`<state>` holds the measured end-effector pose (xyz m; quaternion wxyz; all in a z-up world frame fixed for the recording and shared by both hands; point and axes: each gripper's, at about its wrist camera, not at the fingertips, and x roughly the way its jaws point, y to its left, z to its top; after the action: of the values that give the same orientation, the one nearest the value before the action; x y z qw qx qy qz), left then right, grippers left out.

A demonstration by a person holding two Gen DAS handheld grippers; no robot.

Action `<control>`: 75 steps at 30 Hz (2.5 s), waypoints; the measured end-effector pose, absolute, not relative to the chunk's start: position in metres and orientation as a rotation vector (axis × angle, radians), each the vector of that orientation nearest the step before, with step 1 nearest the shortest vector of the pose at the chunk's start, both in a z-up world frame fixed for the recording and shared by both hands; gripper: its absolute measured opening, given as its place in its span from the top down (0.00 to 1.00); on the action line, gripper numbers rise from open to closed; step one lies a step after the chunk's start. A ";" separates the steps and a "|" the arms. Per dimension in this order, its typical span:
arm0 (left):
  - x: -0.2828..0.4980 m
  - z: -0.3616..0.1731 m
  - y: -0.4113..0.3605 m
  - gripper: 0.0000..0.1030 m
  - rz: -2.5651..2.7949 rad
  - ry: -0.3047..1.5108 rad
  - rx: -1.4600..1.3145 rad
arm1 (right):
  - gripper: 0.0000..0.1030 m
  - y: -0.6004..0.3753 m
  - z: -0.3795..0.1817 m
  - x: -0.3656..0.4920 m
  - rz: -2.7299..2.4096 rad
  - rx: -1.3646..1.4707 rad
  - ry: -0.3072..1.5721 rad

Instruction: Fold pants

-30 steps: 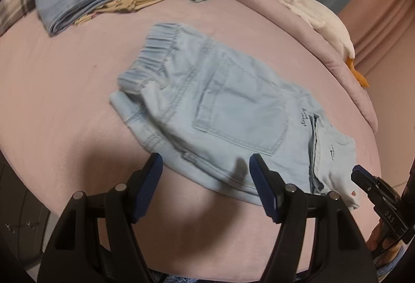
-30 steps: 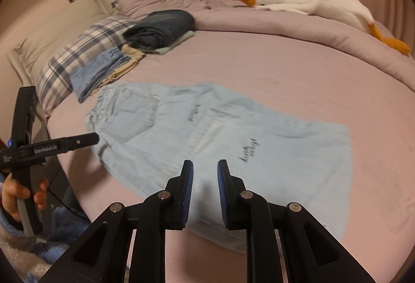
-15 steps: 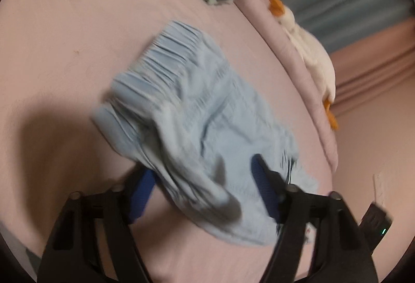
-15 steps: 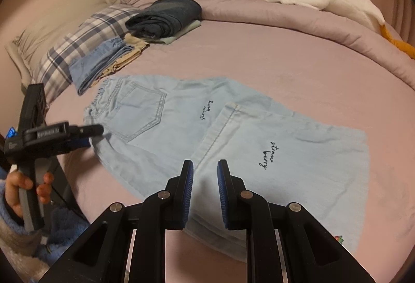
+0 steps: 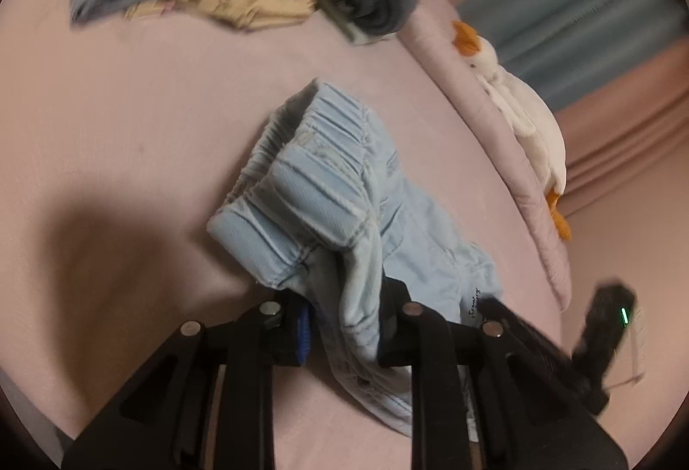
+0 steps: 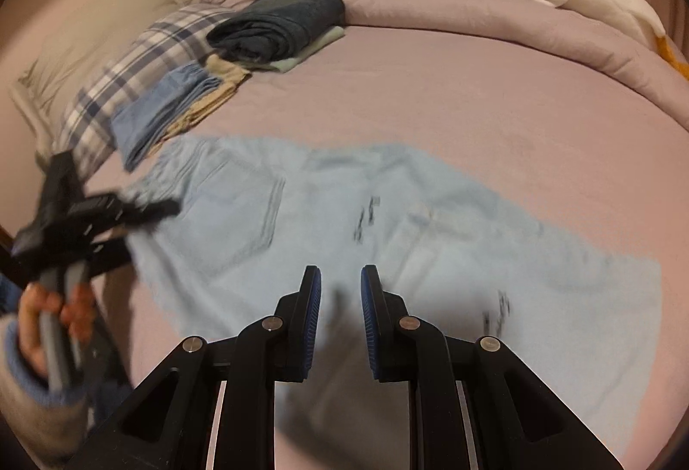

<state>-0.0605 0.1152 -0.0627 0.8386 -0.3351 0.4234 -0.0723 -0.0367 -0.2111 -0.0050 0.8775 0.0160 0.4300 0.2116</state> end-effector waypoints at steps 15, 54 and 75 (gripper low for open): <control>-0.052 -0.048 0.095 0.81 -0.162 0.883 -0.529 | 0.83 -0.175 -0.030 -0.018 0.418 0.001 1.105; -0.069 -0.049 -0.136 0.33 -0.635 0.921 0.159 | 0.37 -0.363 -0.084 -0.143 0.489 1.448 0.806; -0.081 -0.042 -0.021 0.10 -0.425 0.930 -0.126 | 0.32 -0.362 -0.066 -0.125 0.447 1.330 0.898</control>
<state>-0.0806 -0.0207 -0.0416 0.8702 -0.0602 0.4448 -0.2034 -0.1249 -0.3615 -0.0663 0.6728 0.5907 0.3986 0.1987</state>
